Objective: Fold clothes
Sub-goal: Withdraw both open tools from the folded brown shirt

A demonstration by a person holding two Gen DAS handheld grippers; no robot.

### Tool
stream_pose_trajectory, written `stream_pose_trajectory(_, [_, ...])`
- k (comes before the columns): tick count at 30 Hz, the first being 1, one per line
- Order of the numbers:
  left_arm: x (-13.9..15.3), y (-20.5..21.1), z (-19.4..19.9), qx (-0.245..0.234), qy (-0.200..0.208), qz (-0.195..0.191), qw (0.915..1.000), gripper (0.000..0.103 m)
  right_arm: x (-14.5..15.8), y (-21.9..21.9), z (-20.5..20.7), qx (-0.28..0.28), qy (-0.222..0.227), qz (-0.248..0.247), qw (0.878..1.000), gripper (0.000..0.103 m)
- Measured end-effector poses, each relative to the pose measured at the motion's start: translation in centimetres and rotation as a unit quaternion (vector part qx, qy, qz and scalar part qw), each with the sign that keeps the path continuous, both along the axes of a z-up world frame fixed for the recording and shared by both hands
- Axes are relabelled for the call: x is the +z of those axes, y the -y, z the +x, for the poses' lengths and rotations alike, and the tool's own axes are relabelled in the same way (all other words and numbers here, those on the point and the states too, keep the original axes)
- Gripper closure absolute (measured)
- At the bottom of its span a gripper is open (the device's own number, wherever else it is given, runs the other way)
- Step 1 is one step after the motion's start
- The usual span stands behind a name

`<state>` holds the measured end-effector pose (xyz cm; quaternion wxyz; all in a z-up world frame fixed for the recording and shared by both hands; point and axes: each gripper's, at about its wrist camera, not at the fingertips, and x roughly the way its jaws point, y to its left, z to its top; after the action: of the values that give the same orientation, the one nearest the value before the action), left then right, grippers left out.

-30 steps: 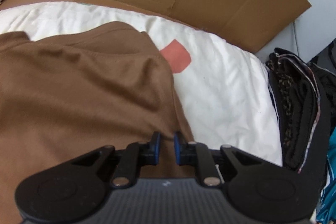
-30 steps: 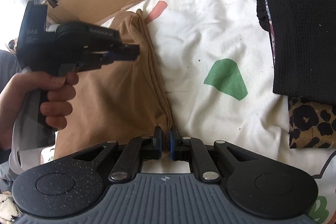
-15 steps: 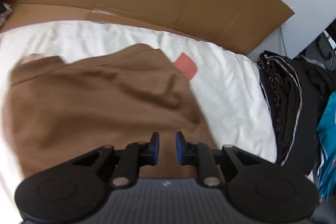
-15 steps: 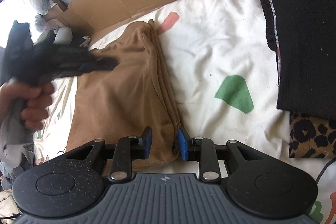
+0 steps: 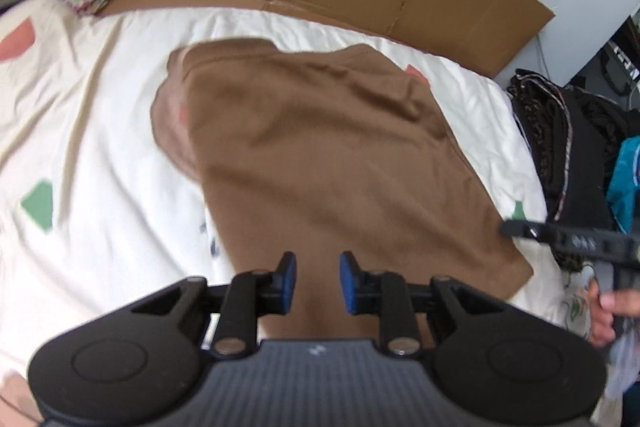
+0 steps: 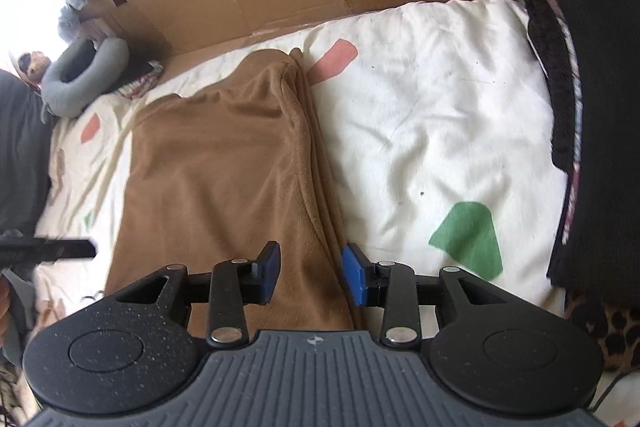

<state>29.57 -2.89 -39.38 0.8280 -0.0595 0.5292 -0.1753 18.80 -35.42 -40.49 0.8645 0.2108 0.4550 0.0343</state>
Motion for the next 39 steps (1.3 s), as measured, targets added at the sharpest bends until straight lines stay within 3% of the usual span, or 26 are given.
stream_pose_trajectory(6, [-2.6, 0.2, -3.1, 0.013, -0.023, -0.046, 0.9986, 0.085, -1.1, -0.8, 1.3, 0.018, -0.024, -0.045, 0.999, 0.061])
stream_pose_trajectory(12, [-4.7, 0.2, -4.7, 0.03, -0.036, -0.057, 0.9973, 0.085, -2.0, -1.2, 2.0, 0.042, -0.034, -0.076, 0.996, 0.06])
stream_pose_trajectory(18, [-5.2, 0.1, -7.0, 0.01, -0.034, -0.038, 0.9986, 0.089, -2.1, -1.0, 2.3, 0.027, -0.032, -0.07, 0.997, 0.06])
stream_pose_trajectory(21, [-5.8, -0.3, -8.3, 0.004, -0.059, -0.032, 0.9978, 0.092, -1.8, -0.8, 2.4, 0.026, -0.031, -0.062, 0.997, 0.06])
stream_pose_trajectory(27, [-4.5, -2.2, -9.4, 0.026, -0.058, -0.055, 0.9964, 0.092, 0.1, 0.1, 3.4, 0.026, 0.004, -0.013, 1.0, 0.06])
stream_pose_trajectory(39, [-3.9, -5.4, -6.7, 0.099, -0.047, -0.059, 0.9922, 0.087, 0.7, 0.7, 8.9, 0.04, 0.03, 0.042, 0.998, 0.059])
